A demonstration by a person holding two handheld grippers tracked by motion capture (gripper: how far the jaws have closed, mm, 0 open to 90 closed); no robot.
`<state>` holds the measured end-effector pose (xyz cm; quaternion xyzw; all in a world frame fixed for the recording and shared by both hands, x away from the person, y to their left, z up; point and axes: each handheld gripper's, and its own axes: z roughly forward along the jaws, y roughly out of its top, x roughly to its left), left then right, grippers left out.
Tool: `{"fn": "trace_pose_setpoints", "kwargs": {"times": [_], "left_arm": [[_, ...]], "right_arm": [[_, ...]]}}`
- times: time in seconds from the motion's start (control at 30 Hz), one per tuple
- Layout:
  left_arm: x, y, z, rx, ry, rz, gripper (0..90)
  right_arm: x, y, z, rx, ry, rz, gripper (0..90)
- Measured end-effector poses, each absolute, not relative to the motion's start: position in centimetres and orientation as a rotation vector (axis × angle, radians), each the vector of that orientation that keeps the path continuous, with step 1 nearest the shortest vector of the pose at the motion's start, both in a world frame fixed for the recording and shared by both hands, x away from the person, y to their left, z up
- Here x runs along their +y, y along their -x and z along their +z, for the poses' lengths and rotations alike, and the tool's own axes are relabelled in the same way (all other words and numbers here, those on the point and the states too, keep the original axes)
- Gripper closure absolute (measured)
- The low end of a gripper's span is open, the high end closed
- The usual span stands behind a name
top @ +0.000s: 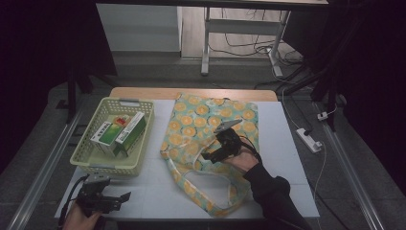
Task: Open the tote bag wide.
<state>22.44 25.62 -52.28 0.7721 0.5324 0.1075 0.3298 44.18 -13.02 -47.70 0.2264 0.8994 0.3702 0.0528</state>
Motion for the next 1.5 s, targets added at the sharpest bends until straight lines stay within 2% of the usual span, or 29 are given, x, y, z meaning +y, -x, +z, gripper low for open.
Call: {"fn": "trace_pose_setpoints", "kwargs": {"times": [0.27,0.4,0.5,0.7,0.83,0.9,1.27,1.5], "left_arm": [[25.6,-22.4,-52.3,1.391,-2.020,0.284,3.3],[25.6,-22.4,-52.3,1.390,-2.021,0.284,3.3],[25.6,-22.4,-52.3,1.390,-2.023,0.285,3.4],[25.5,-22.4,-52.3,1.389,-2.029,0.286,3.4],[25.5,-22.4,-52.3,1.390,-2.028,0.286,3.4],[25.5,-22.4,-52.3,1.389,-2.028,0.286,3.4],[25.5,-22.4,-52.3,1.389,-2.028,0.286,3.5],[25.5,-22.4,-52.3,1.390,-2.027,0.285,3.5]], "right_arm": [[-10.6,-41.2,-49.8,2.821,-0.610,1.054,0.0],[-9.6,-40.4,-50.9,2.861,-0.558,1.013,9.8],[-9.2,-40.2,-51.4,2.888,-0.549,1.007,24.5],[-8.9,-40.1,-51.7,2.918,-0.469,0.992,66.6],[-8.7,-40.1,-51.6,2.917,-0.454,0.981,84.0],[-8.7,-40.1,-51.5,2.914,-0.452,0.977,88.3],[-11.0,-41.3,-50.4,2.807,-0.588,0.998,88.2],[-11.4,-41.0,-51.5,2.845,-0.626,0.969,59.5]]}}
